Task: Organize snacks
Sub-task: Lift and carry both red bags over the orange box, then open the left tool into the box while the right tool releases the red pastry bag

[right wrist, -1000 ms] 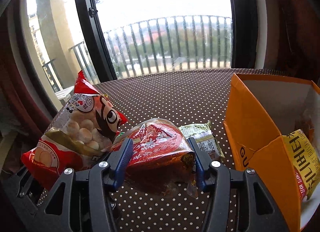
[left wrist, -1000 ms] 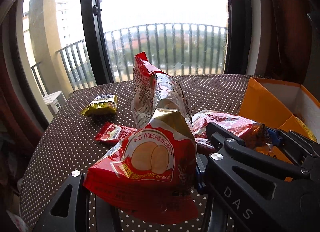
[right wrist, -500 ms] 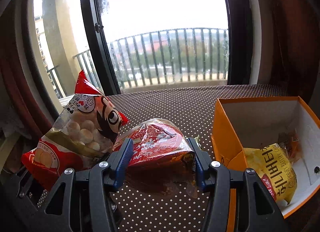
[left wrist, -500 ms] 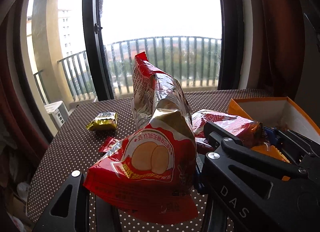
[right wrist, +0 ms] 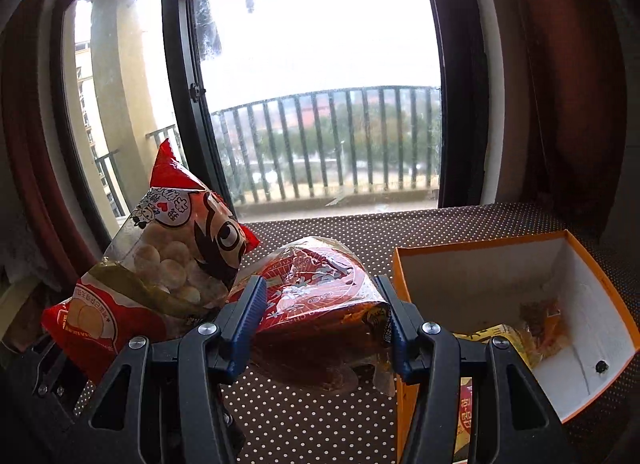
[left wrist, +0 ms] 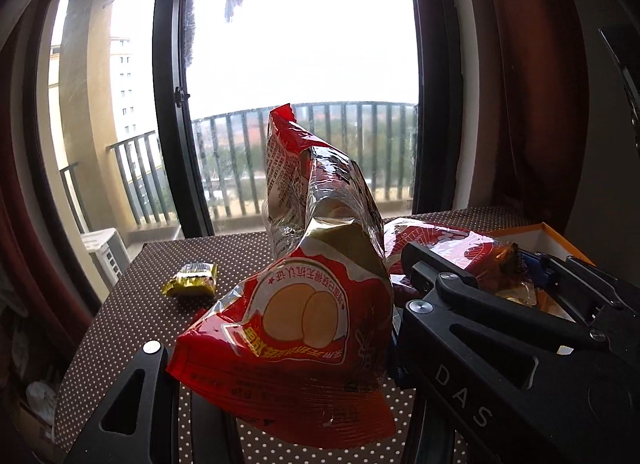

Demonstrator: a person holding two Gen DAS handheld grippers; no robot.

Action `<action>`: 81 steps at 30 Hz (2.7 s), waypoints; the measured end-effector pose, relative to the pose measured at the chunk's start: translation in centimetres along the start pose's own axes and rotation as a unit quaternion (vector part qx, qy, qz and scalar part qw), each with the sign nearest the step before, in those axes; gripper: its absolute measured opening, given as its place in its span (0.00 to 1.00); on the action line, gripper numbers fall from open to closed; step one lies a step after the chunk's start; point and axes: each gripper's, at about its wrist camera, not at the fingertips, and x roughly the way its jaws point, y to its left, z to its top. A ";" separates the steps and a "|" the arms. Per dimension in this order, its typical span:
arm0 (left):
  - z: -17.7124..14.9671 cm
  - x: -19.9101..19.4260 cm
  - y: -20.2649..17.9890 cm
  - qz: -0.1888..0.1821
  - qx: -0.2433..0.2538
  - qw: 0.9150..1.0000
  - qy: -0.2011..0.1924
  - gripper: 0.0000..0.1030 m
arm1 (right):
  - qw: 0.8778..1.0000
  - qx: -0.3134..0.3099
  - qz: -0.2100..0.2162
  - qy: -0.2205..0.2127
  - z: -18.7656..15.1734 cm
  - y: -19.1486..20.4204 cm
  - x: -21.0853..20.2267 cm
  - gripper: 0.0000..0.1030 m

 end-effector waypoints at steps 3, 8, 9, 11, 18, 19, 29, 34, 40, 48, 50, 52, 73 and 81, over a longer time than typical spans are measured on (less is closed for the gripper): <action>0.3 -0.2 -0.7 -0.008 0.003 1.000 -0.007 0.46 | 1.000 0.001 -0.007 -0.009 0.0 -0.6 -0.6 0.56; 0.8 -0.2 -2.0 -0.020 0.012 1.000 -0.013 0.46 | 1.000 0.005 -0.018 -0.018 -0.1 -1.6 -1.1 0.56; 0.9 -0.1 -2.3 -0.023 0.014 1.000 -0.014 0.46 | 1.000 0.006 -0.021 -0.020 0.0 -1.8 -1.3 0.56; 1.1 -0.1 -3.1 -0.028 0.018 0.999 -0.016 0.46 | 0.999 0.010 -0.025 -0.023 0.0 -2.3 -1.4 0.56; 2.0 0.2 -5.8 -0.045 0.035 0.998 -0.021 0.46 | 0.998 0.024 -0.040 -0.034 0.5 -3.7 -1.3 0.56; 2.2 0.3 -6.2 -0.047 0.037 0.998 -0.022 0.46 | 0.998 0.026 -0.043 -0.036 0.4 -3.8 -1.5 0.56; 3.1 2.0 -10.1 -0.073 0.055 0.996 -0.017 0.47 | 0.995 0.051 -0.067 -0.044 0.4 -6.5 -1.6 0.56; 2.9 3.0 -12.3 -0.085 0.061 0.995 -0.003 0.46 | 0.994 0.063 -0.076 -0.036 0.3 -8.0 -0.8 0.56; 2.3 4.6 -14.9 -0.098 0.068 0.993 0.019 0.47 | 0.993 0.082 -0.087 -0.021 -0.2 -10.2 0.5 0.56; 1.5 7.1 -18.7 -0.115 0.098 0.987 0.055 0.47 | 0.988 0.109 -0.105 0.008 -0.8 -13.6 2.5 0.56; 1.5 7.6 -19.6 -0.119 0.107 0.985 0.065 0.47 | 0.987 0.115 -0.113 0.012 -1.0 -14.3 2.7 0.56; 1.4 8.4 -20.2 -0.125 0.115 0.982 0.077 0.47 | 0.985 0.121 -0.119 0.016 -1.1 -15.1 3.3 0.56; 1.9 9.8 -19.7 -0.108 0.123 0.978 0.129 0.96 | 0.979 0.161 -0.113 0.051 -1.2 -20.0 6.9 0.28; 1.3 8.0 -18.1 -0.099 0.104 0.982 0.122 0.97 | 0.983 0.141 -0.112 0.044 -1.8 -19.1 5.1 0.76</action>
